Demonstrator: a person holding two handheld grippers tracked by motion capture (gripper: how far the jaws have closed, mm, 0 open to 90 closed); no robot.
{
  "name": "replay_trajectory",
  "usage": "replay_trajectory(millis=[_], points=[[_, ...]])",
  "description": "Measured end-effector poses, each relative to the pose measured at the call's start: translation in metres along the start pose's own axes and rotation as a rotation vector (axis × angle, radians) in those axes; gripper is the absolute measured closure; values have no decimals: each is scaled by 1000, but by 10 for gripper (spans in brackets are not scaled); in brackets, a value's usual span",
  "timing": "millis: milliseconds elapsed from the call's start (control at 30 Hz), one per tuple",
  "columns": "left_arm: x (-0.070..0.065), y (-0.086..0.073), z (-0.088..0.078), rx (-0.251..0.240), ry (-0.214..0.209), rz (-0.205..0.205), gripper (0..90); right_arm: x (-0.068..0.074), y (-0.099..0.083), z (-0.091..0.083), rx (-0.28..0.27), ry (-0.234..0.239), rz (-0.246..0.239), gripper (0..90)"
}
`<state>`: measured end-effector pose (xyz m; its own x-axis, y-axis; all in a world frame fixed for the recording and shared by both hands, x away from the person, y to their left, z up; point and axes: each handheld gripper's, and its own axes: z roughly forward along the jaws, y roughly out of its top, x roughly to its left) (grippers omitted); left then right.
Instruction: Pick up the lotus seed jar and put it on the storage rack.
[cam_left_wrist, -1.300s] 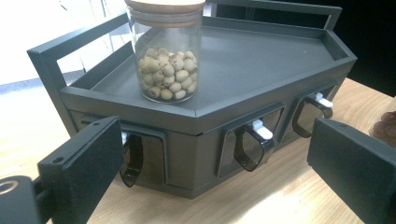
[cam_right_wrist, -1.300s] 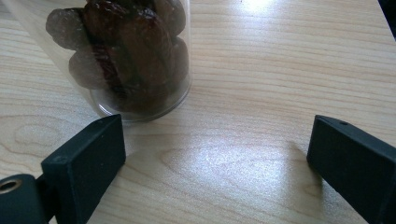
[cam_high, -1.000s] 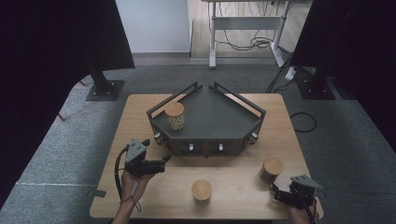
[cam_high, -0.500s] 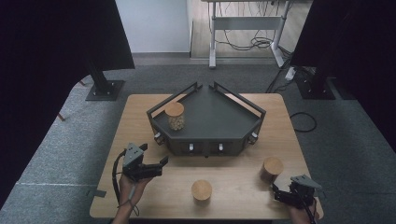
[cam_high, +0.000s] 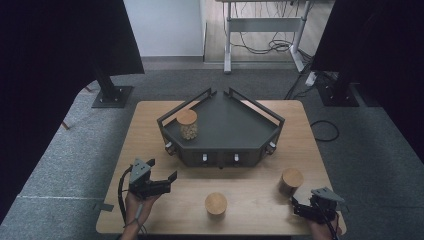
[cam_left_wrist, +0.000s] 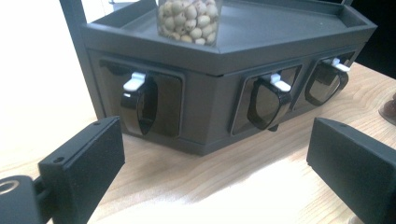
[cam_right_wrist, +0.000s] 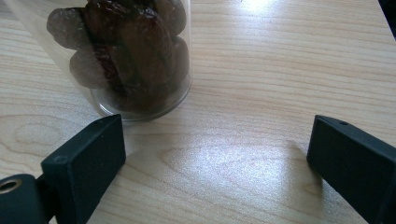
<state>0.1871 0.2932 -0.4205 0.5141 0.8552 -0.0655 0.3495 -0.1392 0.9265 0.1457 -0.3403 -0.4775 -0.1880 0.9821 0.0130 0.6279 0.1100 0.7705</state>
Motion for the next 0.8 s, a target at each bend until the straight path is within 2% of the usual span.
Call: replay_trajectory(millis=[800], points=[[3,-17,-1,22,2,-15,42,0,0,0,0,-1,0,36]])
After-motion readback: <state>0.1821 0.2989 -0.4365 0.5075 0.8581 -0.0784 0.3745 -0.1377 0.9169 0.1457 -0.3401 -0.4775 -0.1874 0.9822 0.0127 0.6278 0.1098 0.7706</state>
